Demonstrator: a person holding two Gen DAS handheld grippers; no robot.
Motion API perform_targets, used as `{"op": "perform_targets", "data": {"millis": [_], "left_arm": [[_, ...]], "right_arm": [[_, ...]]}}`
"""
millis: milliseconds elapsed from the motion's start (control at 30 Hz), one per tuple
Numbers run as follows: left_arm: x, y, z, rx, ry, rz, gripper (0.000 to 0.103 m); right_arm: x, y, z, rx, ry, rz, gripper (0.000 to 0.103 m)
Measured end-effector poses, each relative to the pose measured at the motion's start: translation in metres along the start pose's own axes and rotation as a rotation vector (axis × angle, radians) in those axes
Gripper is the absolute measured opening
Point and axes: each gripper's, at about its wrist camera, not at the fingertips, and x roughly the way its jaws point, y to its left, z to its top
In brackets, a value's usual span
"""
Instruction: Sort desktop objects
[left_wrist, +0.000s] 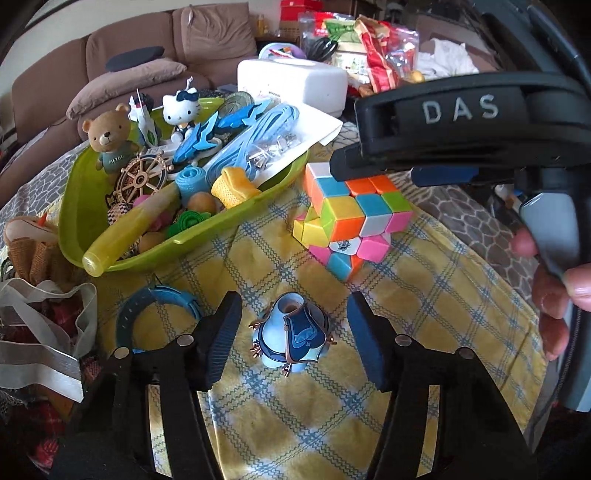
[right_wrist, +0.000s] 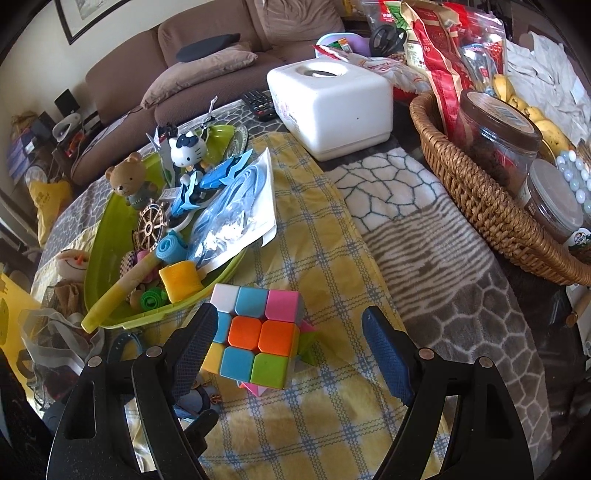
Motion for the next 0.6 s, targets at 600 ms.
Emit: {"op": "perform_targets", "data": {"millis": [600], "left_arm": [[-0.018,0.014,-0.001,-0.037,-0.032,-0.002,0.038]], "right_arm": [[-0.005,0.002,0.000,-0.004,-0.011,0.011,0.082]]}}
